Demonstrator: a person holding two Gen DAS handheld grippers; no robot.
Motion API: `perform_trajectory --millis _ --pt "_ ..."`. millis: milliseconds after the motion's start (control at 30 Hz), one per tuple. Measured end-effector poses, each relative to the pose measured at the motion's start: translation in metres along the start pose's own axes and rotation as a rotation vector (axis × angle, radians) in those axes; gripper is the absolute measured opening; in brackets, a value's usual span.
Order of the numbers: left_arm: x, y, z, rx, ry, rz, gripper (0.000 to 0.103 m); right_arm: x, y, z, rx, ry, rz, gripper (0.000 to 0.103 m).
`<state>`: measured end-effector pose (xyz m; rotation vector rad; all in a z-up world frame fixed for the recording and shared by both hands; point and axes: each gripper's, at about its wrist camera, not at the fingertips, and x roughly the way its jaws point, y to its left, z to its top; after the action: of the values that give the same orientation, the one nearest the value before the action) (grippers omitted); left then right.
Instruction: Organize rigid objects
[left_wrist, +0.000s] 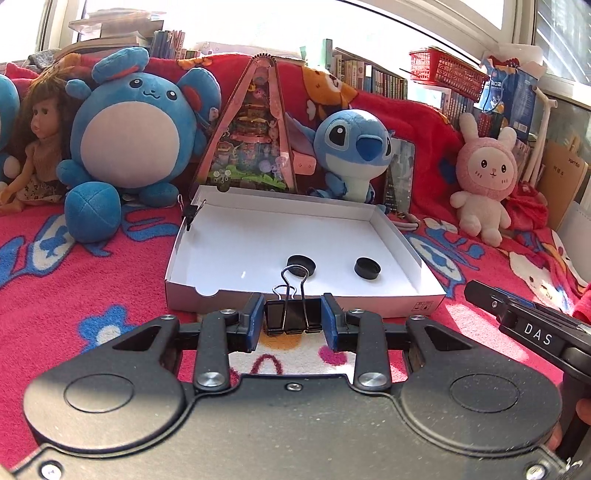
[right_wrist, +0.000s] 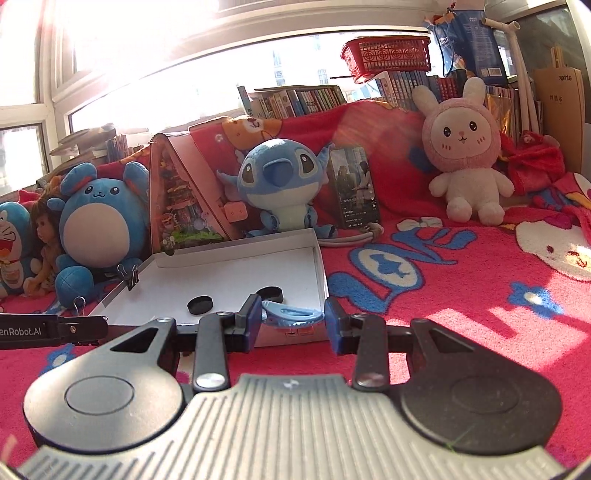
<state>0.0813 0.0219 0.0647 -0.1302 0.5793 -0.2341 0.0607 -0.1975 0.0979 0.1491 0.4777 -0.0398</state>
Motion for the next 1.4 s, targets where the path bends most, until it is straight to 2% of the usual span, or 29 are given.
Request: perform_trajectory --millis 333,500,667,867,1000,1400 --pt "0.032 0.008 0.032 -0.026 0.033 0.005 0.031 0.033 0.002 0.029 0.006 0.051 0.027 0.042" --pt "0.053 0.015 0.05 -0.061 0.067 0.003 0.031 0.062 -0.002 0.043 0.049 0.143 0.038 0.042" --pt "0.079 0.013 0.062 -0.045 0.102 0.025 0.031 0.091 0.0 0.053 0.066 0.237 0.036 0.042" --pt "0.118 0.016 0.066 -0.088 0.191 0.033 0.031 0.124 0.003 0.062 0.076 0.327 0.011 0.042" --pt "0.138 0.019 0.066 -0.106 0.217 0.038 0.031 0.142 0.006 0.063 0.066 0.371 -0.019 0.042" --pt "0.162 0.021 0.063 -0.124 0.242 0.055 0.031 0.168 0.007 0.055 0.053 0.395 -0.064 0.043"
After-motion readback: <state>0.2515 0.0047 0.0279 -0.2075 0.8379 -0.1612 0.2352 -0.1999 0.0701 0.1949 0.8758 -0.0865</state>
